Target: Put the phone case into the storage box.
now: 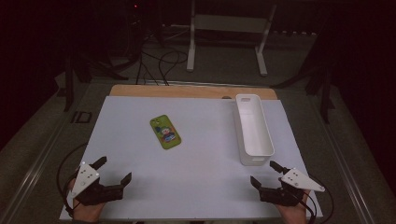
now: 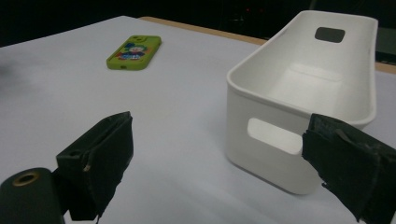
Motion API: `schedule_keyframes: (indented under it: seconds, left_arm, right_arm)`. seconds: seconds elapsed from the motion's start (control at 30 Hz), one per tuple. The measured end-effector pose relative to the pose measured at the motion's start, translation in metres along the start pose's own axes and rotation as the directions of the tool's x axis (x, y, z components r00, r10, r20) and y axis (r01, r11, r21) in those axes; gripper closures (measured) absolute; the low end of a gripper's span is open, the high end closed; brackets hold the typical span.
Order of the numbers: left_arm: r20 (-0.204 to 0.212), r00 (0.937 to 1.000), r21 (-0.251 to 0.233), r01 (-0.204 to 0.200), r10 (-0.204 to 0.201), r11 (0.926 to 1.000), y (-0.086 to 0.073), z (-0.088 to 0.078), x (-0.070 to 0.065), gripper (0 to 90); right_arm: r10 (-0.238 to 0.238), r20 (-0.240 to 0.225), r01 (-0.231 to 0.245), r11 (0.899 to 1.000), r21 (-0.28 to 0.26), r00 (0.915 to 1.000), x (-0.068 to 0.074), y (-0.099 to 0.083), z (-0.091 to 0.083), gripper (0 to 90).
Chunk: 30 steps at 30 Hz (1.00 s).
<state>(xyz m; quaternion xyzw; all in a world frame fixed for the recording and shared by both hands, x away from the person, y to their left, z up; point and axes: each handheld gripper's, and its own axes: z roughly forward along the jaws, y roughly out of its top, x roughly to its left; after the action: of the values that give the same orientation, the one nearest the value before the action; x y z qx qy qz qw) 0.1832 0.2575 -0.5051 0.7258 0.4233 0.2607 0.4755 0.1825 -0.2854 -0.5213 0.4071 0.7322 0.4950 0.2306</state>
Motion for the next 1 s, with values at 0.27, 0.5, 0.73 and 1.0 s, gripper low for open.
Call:
schedule_keyframes:
  seconds: [0.27, 0.5, 0.73, 1.0]
  left_arm:
    - [0.002, 1.0, 0.014, 0.002, -0.002, 0.9999, -0.001, 0.003, -0.001, 0.0]
    - [0.006, 1.0, 0.018, -0.003, 0.003, 0.9998, -0.002, 0.005, -0.003, 0.0]
    - [-0.003, 1.0, 0.009, 0.006, -0.006, 0.9999, -0.002, 0.003, -0.001, 0.0]
    - [-0.012, 0.9999, 0.005, -0.003, 0.003, 1.0, -0.003, 0.002, -0.003, 0.0]
  right_arm:
    - [0.004, 0.005, -0.004, 1.0, 0.006, 1.0, 0.002, 0.0, 0.002, 7.9]
    - [0.025, -0.003, -0.025, 1.0, -0.005, 0.9997, 0.001, 0.002, 0.002, 7.9]
    - [0.031, -0.002, -0.031, 0.999, -0.014, 0.9995, 0.003, 0.009, 0.002, 7.9]
    - [0.034, 0.0, -0.034, 0.999, -0.011, 0.9994, 0.005, 0.021, 0.001, 7.9]
